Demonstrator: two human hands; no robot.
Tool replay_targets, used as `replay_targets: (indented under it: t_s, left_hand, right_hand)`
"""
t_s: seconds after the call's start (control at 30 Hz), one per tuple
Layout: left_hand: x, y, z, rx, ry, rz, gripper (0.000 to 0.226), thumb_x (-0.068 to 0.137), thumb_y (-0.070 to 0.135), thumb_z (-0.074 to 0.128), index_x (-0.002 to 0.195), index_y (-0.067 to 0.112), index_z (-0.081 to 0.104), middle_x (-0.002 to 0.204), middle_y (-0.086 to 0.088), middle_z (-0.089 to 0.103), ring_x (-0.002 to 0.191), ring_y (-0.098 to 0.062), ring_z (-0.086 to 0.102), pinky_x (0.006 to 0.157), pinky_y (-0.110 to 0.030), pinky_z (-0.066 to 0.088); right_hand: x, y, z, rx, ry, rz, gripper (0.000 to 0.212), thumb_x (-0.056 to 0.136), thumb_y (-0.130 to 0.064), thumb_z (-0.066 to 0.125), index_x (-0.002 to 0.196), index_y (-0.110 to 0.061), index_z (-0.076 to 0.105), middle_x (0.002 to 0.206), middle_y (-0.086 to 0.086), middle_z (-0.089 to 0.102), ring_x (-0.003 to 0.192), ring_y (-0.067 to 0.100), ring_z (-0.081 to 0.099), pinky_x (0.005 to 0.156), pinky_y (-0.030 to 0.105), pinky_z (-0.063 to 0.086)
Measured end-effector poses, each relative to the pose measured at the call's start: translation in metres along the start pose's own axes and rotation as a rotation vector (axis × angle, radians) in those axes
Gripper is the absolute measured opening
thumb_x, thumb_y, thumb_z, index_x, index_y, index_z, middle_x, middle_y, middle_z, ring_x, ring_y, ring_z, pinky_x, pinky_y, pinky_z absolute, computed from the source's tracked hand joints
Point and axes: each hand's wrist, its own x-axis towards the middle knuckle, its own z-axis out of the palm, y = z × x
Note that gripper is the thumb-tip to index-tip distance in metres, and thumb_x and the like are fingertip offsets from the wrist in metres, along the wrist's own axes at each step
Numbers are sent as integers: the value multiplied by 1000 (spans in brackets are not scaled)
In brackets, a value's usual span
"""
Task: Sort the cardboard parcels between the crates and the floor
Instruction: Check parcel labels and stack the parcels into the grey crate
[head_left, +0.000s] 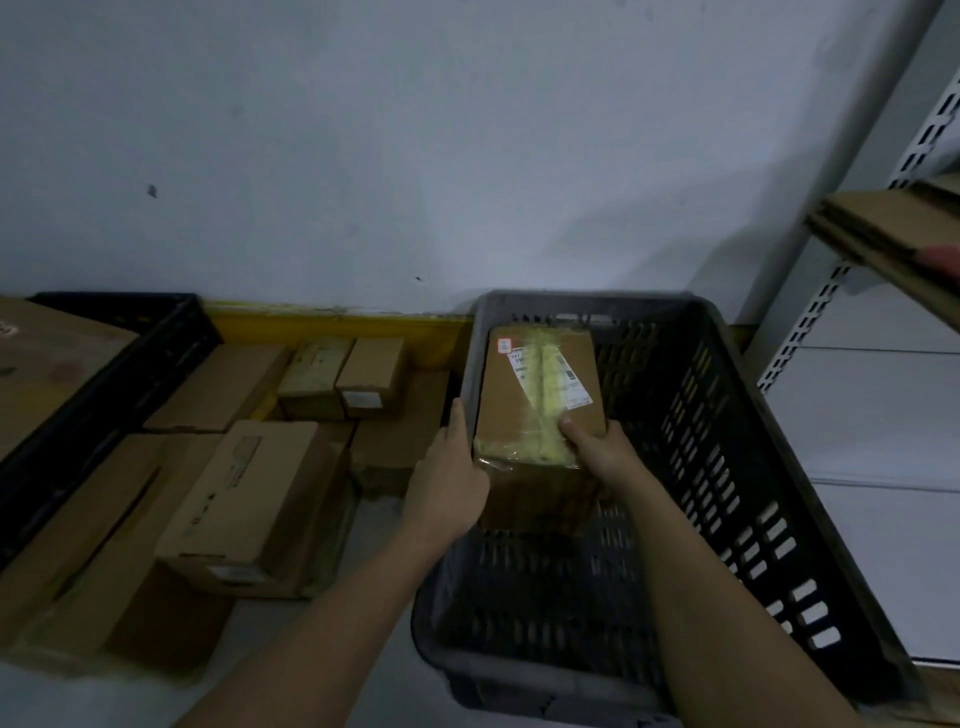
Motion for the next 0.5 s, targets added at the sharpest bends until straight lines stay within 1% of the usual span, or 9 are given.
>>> replay_targets:
  t_s: [0.1, 0.13, 0.2, 0.3, 0.4, 0.5]
  left_hand:
    - [-1, 1, 0, 46, 30, 4, 81, 98, 9, 47, 160, 23, -4, 157, -8, 34, 132, -30, 46, 101, -40, 45]
    - [-2, 1, 1, 67, 38, 6, 80, 98, 11, 47, 160, 23, -3, 156, -9, 36, 130, -30, 48, 101, -42, 46]
    - [-4, 3, 1, 106, 58, 8, 79, 98, 14, 48, 160, 22, -1, 153, -9, 40, 127, -31, 50, 99, -44, 47]
    - [-5, 2, 2, 92, 115, 14, 70, 100, 24, 46, 160, 24, 8, 149, -9, 45, 123, -31, 53, 97, -46, 48]
    - [-7, 1, 3, 15, 144, 12, 61, 103, 37, 40, 158, 24, 18, 155, -7, 40, 133, -28, 47, 104, -42, 43]
    - [-8, -1, 0, -88, 125, -29, 57, 104, 47, 35, 157, 27, 25, 157, -3, 36, 140, -25, 40, 110, -41, 37]
  right_hand:
    - [2, -1, -1, -174, 11, 27, 100, 80, -69, 62, 153, -13, 23, 147, 15, 42, 130, 39, 46, 107, 50, 43]
    - [1, -2, -1, -238, 30, 27, 100, 81, -70, 60, 154, -15, 20, 150, 17, 36, 132, 41, 43, 108, 52, 41]
    - [-3, -5, 2, -270, 63, -13, 92, 87, -64, 57, 155, -17, 17, 153, 19, 28, 135, 43, 37, 110, 53, 37]
    - [-16, -15, 2, -299, 150, -122, 73, 96, -54, 51, 152, -15, 26, 151, 20, 31, 136, 43, 35, 110, 50, 36]
    - [-37, -27, 3, -336, 273, -289, 59, 100, -43, 47, 147, -9, 37, 146, 20, 39, 131, 41, 38, 104, 48, 39]
    - [-57, -43, 6, -346, 325, -472, 50, 101, -36, 47, 142, -7, 47, 141, 17, 48, 126, 36, 43, 101, 45, 41]
